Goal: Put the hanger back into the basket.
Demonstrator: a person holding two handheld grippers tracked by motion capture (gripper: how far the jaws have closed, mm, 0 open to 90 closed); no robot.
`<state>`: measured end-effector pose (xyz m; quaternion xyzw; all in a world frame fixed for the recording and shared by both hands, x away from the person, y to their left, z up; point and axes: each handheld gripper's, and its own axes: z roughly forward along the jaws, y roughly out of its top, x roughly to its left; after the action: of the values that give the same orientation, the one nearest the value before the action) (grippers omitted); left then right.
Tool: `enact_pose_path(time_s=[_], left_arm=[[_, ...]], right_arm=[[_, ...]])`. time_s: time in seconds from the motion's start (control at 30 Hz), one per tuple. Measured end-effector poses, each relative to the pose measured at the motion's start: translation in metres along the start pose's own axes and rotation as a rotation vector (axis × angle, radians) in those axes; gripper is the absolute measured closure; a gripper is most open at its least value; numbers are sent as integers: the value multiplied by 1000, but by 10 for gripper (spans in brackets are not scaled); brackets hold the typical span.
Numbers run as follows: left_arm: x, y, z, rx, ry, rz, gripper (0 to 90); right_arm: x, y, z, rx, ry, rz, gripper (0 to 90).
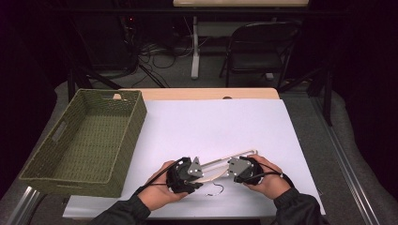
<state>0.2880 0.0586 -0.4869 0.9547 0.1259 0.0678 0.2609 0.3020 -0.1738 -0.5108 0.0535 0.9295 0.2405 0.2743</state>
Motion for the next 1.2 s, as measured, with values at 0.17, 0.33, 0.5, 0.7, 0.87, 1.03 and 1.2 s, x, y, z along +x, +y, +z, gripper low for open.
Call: enact_pose_path(time_s=[0.17, 0.33, 0.5, 0.7, 0.87, 1.03, 1.2], left_arm=[[2, 0, -2, -2, 1, 4, 723], [2, -4, 0, 29, 18, -6, 603], [5, -13, -1, 31, 35, -20, 537], [7, -23, -5, 41, 78, -44, 510], [10, -27, 1, 61, 86, -51, 546], [9, -27, 5, 76, 105, -37, 637], [9, -28, 5, 81, 126, -18, 685]], right_arm=[[-3, -1, -1, -39, -3, 17, 747], [-3, 0, -2, -16, 13, 19, 746], [-2, 0, -1, -26, 7, 22, 746], [-2, 0, 1, -34, 2, 22, 746], [-1, -1, 1, -50, -6, 23, 745], [-2, 0, 0, -28, 5, 21, 746], [-2, 0, -1, -27, 6, 30, 747]])
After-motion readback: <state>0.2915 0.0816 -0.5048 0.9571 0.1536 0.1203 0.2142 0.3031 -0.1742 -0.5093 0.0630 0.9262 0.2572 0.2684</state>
